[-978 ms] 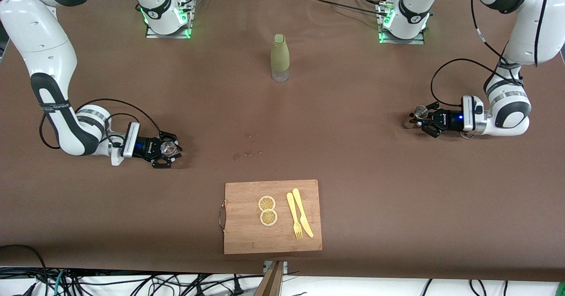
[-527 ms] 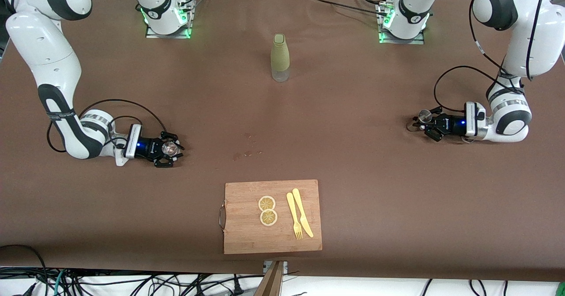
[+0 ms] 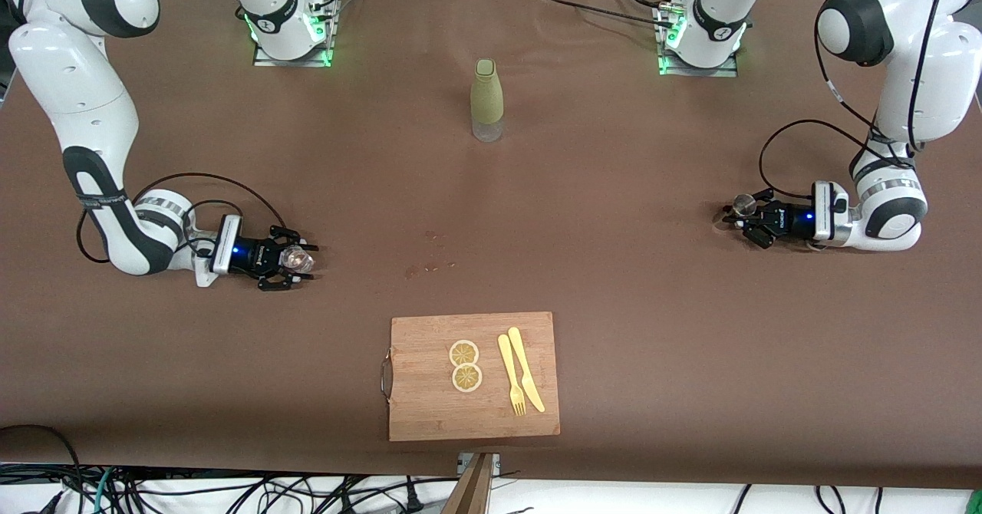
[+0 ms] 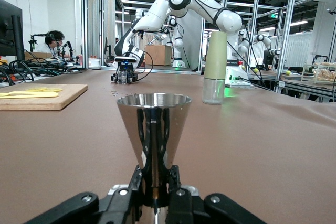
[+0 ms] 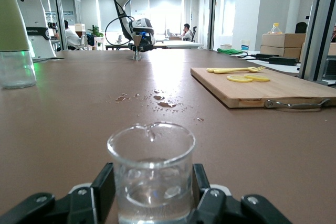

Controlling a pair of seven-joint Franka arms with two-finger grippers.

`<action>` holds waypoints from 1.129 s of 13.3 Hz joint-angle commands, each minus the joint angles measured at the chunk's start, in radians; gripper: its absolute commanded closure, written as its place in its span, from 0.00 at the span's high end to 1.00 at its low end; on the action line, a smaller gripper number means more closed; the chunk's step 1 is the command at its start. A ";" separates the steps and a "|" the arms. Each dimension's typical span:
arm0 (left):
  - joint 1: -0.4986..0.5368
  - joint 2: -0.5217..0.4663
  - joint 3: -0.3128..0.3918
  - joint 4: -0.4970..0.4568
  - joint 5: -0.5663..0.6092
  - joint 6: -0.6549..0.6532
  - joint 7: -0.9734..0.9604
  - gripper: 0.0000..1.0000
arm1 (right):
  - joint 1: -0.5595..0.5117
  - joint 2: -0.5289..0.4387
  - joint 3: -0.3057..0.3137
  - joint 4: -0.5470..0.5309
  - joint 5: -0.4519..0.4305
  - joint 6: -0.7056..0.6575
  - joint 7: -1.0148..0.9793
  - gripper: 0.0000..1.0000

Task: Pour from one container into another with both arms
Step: 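Lower the glass cup with the right gripper while the left gripper lowers the jigger, then open both grippers, releasing the glass cup and the jigger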

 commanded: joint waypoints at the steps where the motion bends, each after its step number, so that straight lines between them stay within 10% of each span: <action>1: -0.003 0.035 0.019 0.018 0.027 -0.022 0.243 0.00 | -0.005 0.019 -0.028 0.039 -0.045 -0.041 -0.006 0.78; 2: -0.003 0.038 0.019 0.018 0.026 -0.021 0.241 0.15 | -0.005 0.016 -0.044 0.048 -0.060 -0.058 -0.005 0.78; 3: -0.003 0.038 0.019 0.019 0.026 -0.019 0.240 0.99 | -0.004 0.013 -0.060 0.063 -0.080 -0.079 -0.002 0.78; 7: -0.009 0.029 0.049 0.033 0.032 0.039 0.151 1.00 | -0.005 -0.034 -0.112 0.140 -0.215 -0.141 0.015 0.81; 15: -0.015 0.007 0.114 0.169 0.219 0.053 -0.420 1.00 | 0.015 -0.496 -0.118 -0.062 -0.503 0.055 0.406 0.81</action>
